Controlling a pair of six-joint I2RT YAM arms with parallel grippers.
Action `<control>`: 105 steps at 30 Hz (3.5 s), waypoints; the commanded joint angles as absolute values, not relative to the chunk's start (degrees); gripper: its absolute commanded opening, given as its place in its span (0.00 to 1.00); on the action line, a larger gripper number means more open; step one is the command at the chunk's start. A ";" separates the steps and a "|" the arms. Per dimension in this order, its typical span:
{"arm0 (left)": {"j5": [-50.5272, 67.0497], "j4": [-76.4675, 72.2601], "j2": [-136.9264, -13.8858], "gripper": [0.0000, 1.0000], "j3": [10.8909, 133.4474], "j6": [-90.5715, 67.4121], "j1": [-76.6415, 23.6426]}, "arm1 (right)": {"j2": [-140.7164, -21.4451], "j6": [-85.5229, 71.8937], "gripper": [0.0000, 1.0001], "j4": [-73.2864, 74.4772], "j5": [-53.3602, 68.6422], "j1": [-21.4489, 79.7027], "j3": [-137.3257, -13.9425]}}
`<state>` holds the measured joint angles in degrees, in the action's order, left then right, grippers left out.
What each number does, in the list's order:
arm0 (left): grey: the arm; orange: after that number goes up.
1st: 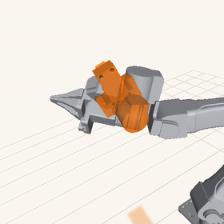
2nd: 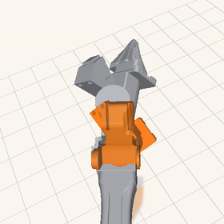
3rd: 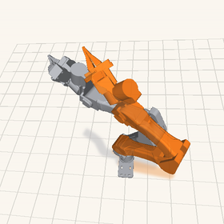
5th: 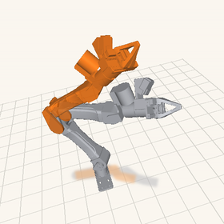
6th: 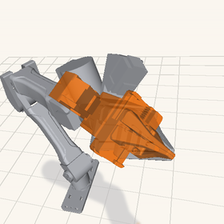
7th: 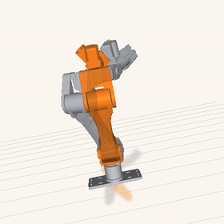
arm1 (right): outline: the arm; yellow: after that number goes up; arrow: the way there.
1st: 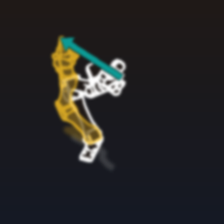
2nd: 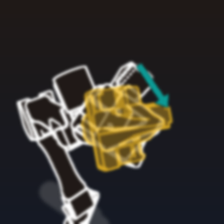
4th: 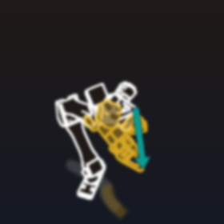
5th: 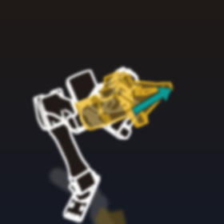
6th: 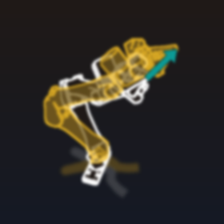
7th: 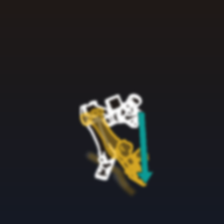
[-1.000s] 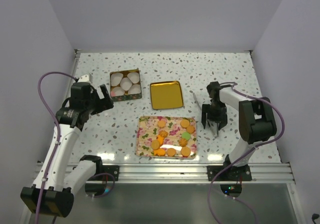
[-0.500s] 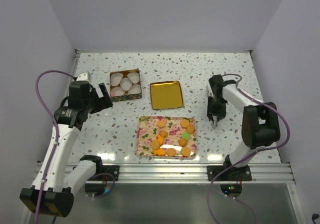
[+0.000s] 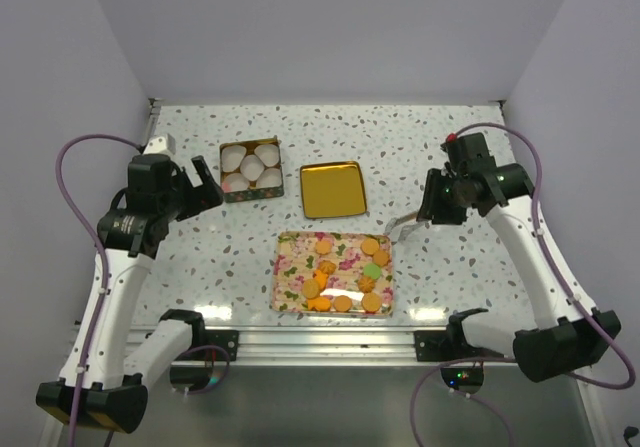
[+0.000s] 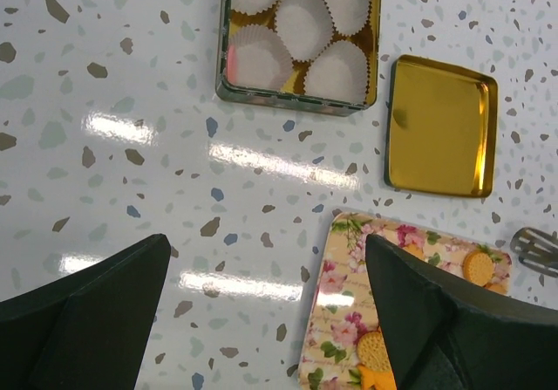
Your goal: Pack the cookies
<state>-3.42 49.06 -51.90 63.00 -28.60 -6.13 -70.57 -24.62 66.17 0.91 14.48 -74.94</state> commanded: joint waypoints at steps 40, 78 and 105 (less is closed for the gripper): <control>28.56 15.30 -74.87 1.00 72.66 -70.99 -27.42 | -80.41 -36.83 0.32 58.89 4.51 33.31 -104.15; 38.58 5.46 -93.96 0.56 80.77 -88.24 -24.17 | -79.72 -34.37 0.28 42.45 -15.03 48.69 -100.37; 39.64 0.88 -94.66 0.00 83.58 -87.01 -24.17 | -84.90 -32.87 0.78 40.34 -9.41 48.87 -99.84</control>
<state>37.93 5.54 -95.26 80.40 -88.66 -24.38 -83.26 -33.39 42.35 -10.52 49.06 -97.12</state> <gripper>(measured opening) 0.301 0.815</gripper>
